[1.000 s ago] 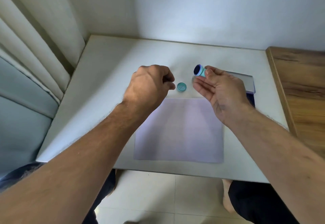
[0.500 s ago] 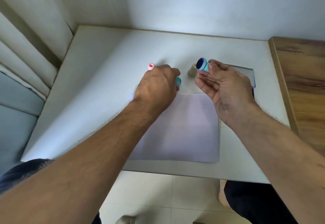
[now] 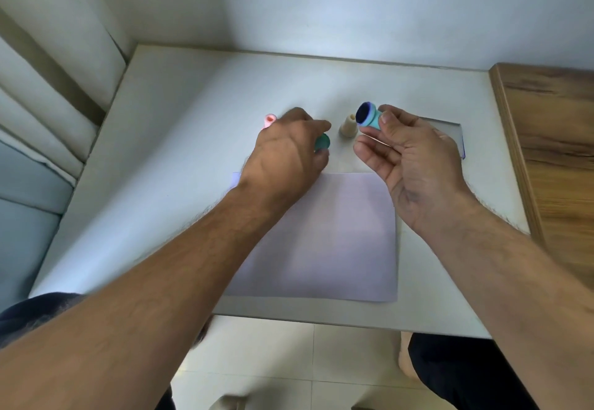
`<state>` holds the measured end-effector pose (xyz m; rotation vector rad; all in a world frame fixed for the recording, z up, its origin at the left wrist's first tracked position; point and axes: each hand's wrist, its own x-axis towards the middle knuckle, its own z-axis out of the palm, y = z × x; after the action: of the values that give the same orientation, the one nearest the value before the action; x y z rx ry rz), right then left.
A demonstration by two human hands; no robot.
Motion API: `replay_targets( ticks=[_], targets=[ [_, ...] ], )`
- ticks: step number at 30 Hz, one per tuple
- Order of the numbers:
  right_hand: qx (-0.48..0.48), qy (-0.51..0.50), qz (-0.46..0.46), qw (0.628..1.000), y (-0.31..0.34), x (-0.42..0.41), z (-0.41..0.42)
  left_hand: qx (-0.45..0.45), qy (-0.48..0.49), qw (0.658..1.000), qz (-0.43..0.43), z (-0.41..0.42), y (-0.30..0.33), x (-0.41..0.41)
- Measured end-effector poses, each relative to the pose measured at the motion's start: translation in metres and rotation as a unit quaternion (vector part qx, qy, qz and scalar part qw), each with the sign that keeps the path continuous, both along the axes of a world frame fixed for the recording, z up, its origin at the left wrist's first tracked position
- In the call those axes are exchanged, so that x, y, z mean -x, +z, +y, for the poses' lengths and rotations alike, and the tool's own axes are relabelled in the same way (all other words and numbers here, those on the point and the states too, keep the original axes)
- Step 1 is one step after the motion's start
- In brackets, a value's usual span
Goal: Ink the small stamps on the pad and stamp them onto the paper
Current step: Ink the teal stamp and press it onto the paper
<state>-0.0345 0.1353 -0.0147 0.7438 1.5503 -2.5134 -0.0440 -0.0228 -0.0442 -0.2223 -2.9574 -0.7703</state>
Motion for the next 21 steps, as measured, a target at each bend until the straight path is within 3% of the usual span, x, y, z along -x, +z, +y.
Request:
replay_targets(
  ticks=[4,9,14,21],
  targets=[
    [0.013,0.036,0.025,0.999,-0.003,0.003,-0.005,-0.162,0.058,0.985,-0.002,0.002,0.018,0.0],
    [0.037,0.061,0.089,0.993,-0.001,0.008,-0.018,-0.314,0.136,0.938,-0.05,-0.002,0.031,0.0],
    [0.076,0.033,0.109,0.991,0.007,0.015,-0.028,-0.491,0.143,0.854,-0.101,-0.013,0.032,0.006],
    [0.074,0.04,0.092,0.992,0.005,0.013,-0.031,-0.636,0.102,0.758,-0.104,-0.018,0.036,0.009]
  ],
)
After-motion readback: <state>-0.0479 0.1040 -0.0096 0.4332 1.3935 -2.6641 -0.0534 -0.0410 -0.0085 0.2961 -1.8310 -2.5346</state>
